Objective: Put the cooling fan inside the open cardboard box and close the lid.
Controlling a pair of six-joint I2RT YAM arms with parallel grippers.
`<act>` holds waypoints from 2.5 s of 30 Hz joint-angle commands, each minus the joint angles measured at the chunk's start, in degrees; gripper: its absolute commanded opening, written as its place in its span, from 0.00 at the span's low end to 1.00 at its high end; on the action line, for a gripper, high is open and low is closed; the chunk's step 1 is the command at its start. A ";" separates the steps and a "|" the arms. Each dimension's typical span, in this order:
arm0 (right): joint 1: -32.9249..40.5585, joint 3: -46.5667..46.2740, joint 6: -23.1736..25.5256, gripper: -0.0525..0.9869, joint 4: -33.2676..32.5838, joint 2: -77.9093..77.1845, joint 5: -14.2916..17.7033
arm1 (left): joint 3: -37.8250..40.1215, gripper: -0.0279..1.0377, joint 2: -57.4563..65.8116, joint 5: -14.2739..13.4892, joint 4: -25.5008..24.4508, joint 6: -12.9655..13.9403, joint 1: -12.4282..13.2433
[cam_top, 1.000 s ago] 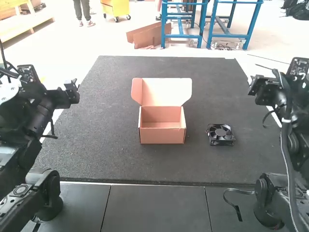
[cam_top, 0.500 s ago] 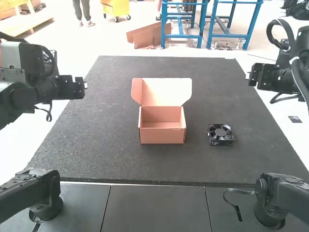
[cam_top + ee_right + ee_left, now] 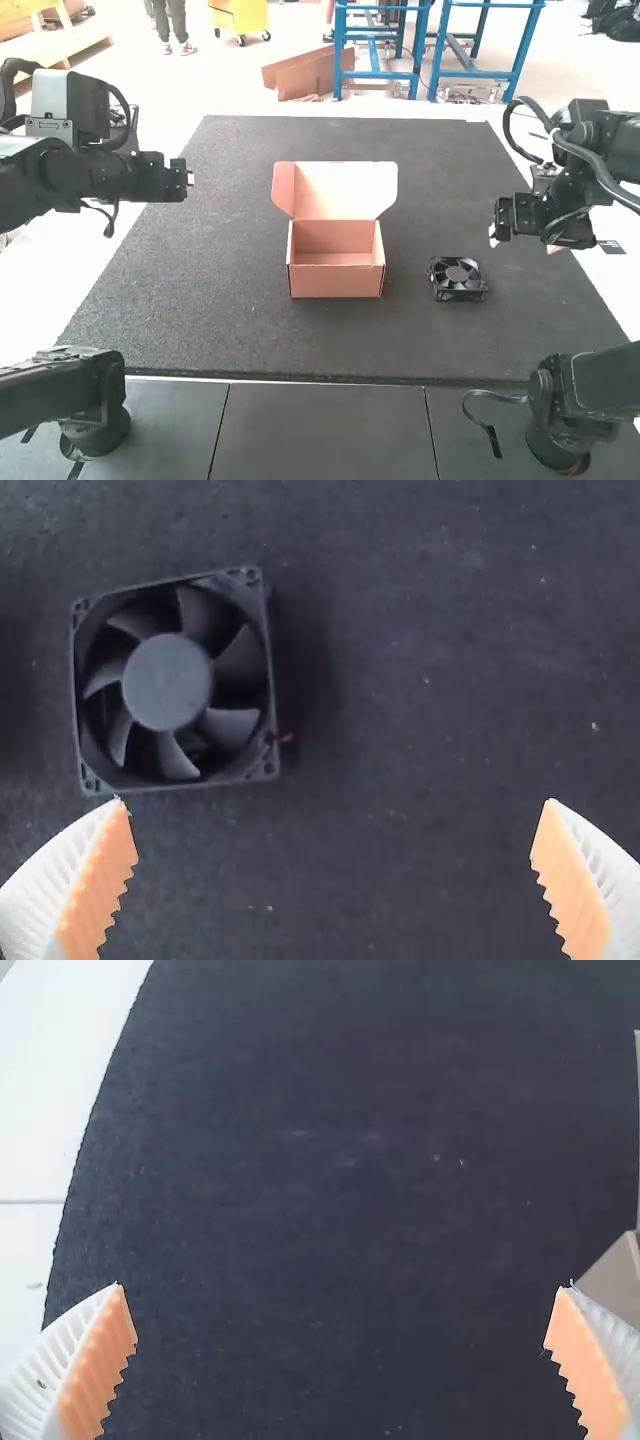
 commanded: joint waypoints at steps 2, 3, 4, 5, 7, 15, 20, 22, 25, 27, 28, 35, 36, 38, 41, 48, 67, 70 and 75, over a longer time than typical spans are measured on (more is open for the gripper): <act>-0.99 2.54 -2.59 0.92 -2.12 3.91 -0.52 | 1.49 0.94 -0.51 1.48 -0.25 0.62 -3.15; -0.99 2.81 -2.85 0.92 -2.29 4.96 -0.52 | 1.49 0.94 -0.51 1.39 -0.34 0.62 -4.03; -0.99 2.81 -3.29 0.92 -2.21 6.10 -0.52 | 1.40 0.94 -0.51 1.39 -0.52 0.62 -4.82; -0.99 2.81 -3.90 0.92 -2.21 7.25 -0.52 | 1.40 0.94 -0.42 1.39 -0.69 0.62 -5.61; -0.99 3.16 -4.34 0.92 -2.03 9.36 -0.61 | 1.67 0.94 -0.42 1.30 -1.57 0.54 -7.20; -1.08 4.21 -4.34 0.92 6.14 18.94 -0.69 | 2.46 0.94 -0.07 0.77 -2.89 0.45 -9.83; -0.99 5.79 -4.08 0.92 9.48 24.56 -0.61 | 2.46 0.94 -0.07 0.33 -3.51 0.36 -9.83; -0.99 6.32 -3.90 0.92 10.63 26.41 -0.52 | 2.46 0.94 -0.07 0.33 -3.59 0.36 -9.83; -1.08 7.20 -3.99 0.92 11.06 28.78 -0.43 | 2.46 0.94 -0.07 0.33 -3.42 0.36 -9.83; -0.99 7.73 -4.08 0.92 11.33 29.92 0.01 | 2.46 0.94 -0.07 0.33 -3.15 0.36 -9.83; -0.99 7.99 -4.08 0.92 11.42 30.45 0.19 | 2.46 0.94 0.02 0.33 -3.07 0.36 -9.83; -0.99 8.87 -4.17 0.92 11.94 32.91 1.77 | 3.16 0.94 0.98 0.33 -2.54 0.36 -9.83; -0.99 8.96 -4.17 0.92 11.94 33.17 1.77 | 3.25 0.94 1.16 0.25 -2.45 0.36 -9.74; -0.90 8.96 -4.17 0.92 11.77 33.35 1.77 | 3.34 0.94 1.51 0.25 -2.19 0.36 -9.74; -1.08 8.96 -4.17 0.92 11.50 33.35 1.77 | 3.43 0.94 1.95 0.25 -1.84 0.36 -9.83; -0.73 7.90 -4.26 0.92 10.27 33.35 1.77 | 3.16 0.94 2.13 0.25 -1.04 0.36 -9.74; -0.46 1.58 -1.97 0.43 15.99 34.23 1.68 | 3.16 0.94 2.13 0.25 -1.48 0.45 -9.74; -0.46 1.31 -0.92 0.22 18.45 34.76 1.24 | 3.25 0.94 2.13 0.25 -1.66 0.45 -9.74; -0.46 2.37 -0.83 0.05 19.15 35.46 -0.43 | 3.25 0.94 2.13 0.25 -1.66 0.45 -9.74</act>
